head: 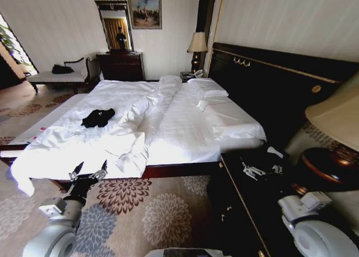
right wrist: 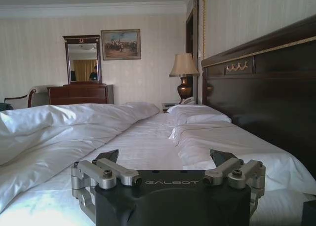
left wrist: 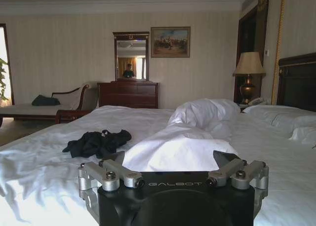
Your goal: Fold the clothes on the bed.
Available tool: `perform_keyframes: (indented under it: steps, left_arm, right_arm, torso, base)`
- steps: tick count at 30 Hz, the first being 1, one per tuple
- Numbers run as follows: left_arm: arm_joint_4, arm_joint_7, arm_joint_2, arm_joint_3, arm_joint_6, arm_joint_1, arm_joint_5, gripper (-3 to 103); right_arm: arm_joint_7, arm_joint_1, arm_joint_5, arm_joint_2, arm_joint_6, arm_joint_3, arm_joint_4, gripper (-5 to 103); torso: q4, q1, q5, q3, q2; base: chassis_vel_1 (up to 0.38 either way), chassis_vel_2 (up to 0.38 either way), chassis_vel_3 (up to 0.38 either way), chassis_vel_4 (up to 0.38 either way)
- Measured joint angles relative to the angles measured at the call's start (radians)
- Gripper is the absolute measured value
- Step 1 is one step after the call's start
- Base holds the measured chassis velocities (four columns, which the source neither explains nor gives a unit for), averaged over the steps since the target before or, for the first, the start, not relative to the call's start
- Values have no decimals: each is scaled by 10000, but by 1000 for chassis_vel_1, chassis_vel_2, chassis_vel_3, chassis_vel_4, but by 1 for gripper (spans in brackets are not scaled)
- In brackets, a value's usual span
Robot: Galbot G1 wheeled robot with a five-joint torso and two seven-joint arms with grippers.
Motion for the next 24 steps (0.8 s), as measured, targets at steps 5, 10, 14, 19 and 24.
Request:
perform_keyframes:
  steps: [5,10,14,19,24]
  left_arm:
    - [-45,-6,58,-32,23,-81,-35,100]
    - [-69,-18,75,-32,48,-101,-31,100]
    - [-81,-29,116,-43,63,-120,-30,100]
    - [-123,-42,166,-78,64,-213,-17,100]
    - [-193,-94,208,-92,-136,-392,152,100]
  right_arm:
    - [-26,-4,-38,-40,-20,-17,-1,100]
    - [-216,-41,-227,-58,-67,-20,7,100]
    - [-290,-52,-379,-2,-80,-80,12,100]
    - [-304,-47,-419,0,-84,-128,-34,100]
    - [-357,-26,-418,-22,-73,-157,-72,100]
  torso:
    - [0,-1,2,0,1]
    - [-1,-1,0,-1,1]
    - [1,0,0,0,1]
    - [0,1,0,1,0]
    - [0,2,1,1,0]
  base:
    - [-123,136,116,-131]
    - [-144,140,145,-148]
    - [-179,173,169,-171]
    - [-197,191,188,-183]
    - [-171,167,179,-183]
